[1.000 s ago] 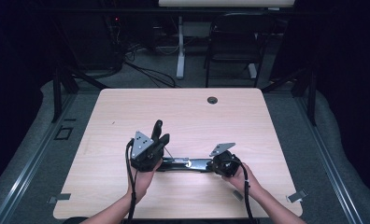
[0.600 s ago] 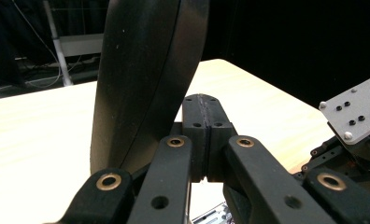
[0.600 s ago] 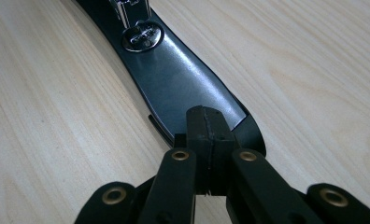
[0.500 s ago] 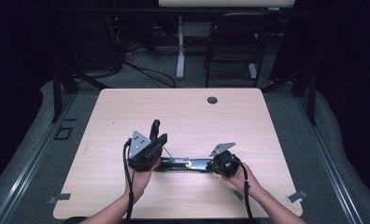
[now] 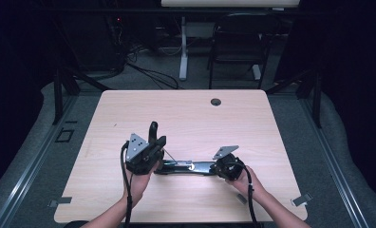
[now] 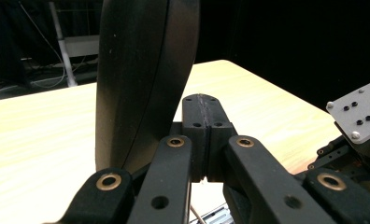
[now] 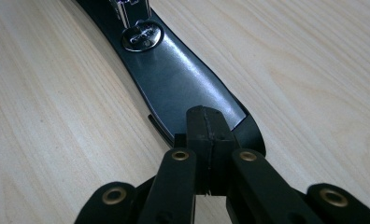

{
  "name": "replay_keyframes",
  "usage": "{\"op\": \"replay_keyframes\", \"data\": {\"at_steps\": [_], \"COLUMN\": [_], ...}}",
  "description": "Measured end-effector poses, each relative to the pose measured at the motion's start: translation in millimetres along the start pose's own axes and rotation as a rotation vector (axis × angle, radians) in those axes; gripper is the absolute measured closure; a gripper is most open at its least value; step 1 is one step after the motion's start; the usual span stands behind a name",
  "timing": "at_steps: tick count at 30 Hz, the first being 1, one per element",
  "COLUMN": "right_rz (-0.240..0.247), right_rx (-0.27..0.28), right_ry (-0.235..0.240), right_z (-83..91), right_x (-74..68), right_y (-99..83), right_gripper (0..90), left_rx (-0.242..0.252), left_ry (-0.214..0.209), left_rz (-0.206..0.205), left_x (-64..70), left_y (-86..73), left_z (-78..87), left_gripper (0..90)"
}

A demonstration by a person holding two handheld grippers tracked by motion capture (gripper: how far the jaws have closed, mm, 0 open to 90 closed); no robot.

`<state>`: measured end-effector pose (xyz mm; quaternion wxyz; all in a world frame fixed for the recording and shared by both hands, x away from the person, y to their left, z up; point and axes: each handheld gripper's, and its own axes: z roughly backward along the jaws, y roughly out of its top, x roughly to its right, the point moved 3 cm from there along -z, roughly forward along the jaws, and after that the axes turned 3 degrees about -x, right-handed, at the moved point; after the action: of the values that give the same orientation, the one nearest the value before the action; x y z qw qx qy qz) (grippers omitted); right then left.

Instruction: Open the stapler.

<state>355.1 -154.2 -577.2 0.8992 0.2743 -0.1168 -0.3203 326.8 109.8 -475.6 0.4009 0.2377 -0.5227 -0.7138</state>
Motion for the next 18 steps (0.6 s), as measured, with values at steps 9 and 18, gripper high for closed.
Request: {"op": "replay_keyframes", "data": {"at_steps": [9, 18], "right_rz": [-0.013, -0.006], "right_rx": [0.016, -0.002], "right_ry": [0.003, 0.016], "right_z": [-1.2, 0.2], "right_x": [-0.4, 1.5], "right_y": [-0.1, -0.3], "right_gripper": [90.0, 90.0], "left_rx": [0.004, 0.002], "left_ry": [0.019, 0.019], "left_rz": [0.003, -0.013], "left_x": [-1.5, -2.0], "left_y": [-0.4, -0.5], "left_z": [1.7, 1.8], "left_gripper": [90.0, 90.0]}}
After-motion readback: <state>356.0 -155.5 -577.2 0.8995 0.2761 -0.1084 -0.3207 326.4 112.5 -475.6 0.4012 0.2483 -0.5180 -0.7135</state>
